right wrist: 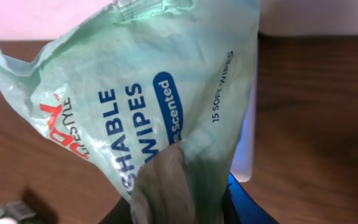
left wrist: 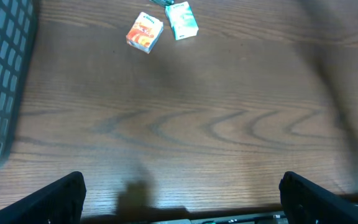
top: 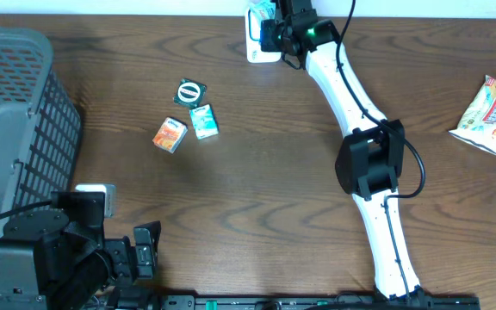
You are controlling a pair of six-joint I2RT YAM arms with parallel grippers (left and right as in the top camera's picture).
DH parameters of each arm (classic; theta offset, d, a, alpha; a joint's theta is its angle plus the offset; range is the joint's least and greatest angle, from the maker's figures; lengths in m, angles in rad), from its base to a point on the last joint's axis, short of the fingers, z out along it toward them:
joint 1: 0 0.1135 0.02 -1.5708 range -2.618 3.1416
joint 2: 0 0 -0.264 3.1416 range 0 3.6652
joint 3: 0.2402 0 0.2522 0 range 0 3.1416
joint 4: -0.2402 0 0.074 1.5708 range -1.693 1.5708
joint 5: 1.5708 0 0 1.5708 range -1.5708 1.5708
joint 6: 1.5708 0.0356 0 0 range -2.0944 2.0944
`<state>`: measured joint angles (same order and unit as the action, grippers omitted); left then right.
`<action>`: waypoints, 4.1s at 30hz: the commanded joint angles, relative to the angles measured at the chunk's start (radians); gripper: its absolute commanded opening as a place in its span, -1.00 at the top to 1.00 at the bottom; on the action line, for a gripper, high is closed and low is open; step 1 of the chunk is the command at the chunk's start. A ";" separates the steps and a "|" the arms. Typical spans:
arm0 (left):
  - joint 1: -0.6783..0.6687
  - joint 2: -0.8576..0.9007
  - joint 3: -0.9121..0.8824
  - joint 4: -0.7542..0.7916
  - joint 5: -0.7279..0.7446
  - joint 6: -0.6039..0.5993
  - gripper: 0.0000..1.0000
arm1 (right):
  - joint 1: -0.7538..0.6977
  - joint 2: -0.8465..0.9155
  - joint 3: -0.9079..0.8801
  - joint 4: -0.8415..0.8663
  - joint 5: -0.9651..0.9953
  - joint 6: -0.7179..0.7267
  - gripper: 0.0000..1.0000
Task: Scan the item barcode
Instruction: 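Hold the green wipes pack up in front of the scanner, then carry the green wipes pack right and drop it at the table edge, then move the right gripper left and grasp the teal Kleenex pack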
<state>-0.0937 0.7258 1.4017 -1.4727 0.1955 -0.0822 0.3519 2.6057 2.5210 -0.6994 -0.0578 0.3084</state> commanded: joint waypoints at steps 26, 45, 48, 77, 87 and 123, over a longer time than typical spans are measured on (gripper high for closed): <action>0.000 0.002 0.003 0.000 -0.010 -0.005 -0.95 | 0.054 0.014 0.035 0.058 0.190 0.050 0.98; 0.000 0.002 0.003 0.000 -0.010 -0.005 -0.96 | -0.319 -0.165 0.036 -0.473 0.464 0.049 0.98; 0.000 0.002 0.003 0.000 -0.010 -0.005 -0.95 | -0.400 -0.165 0.015 -0.561 0.463 0.042 0.98; 0.000 0.002 0.003 0.000 -0.010 -0.005 -0.96 | -0.673 -0.198 -0.200 -0.584 0.278 0.042 -0.12; 0.000 0.002 0.003 0.000 -0.010 -0.005 -0.96 | -0.598 -0.285 -0.200 -0.602 -0.637 -0.205 -0.17; 0.000 0.002 0.003 0.000 -0.010 -0.005 -0.95 | 0.372 -0.136 -0.215 -0.199 0.005 0.002 0.14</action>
<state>-0.0937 0.7258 1.4017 -1.4727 0.1955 -0.0822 0.7002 2.4420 2.3108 -0.9104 -0.1707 0.2604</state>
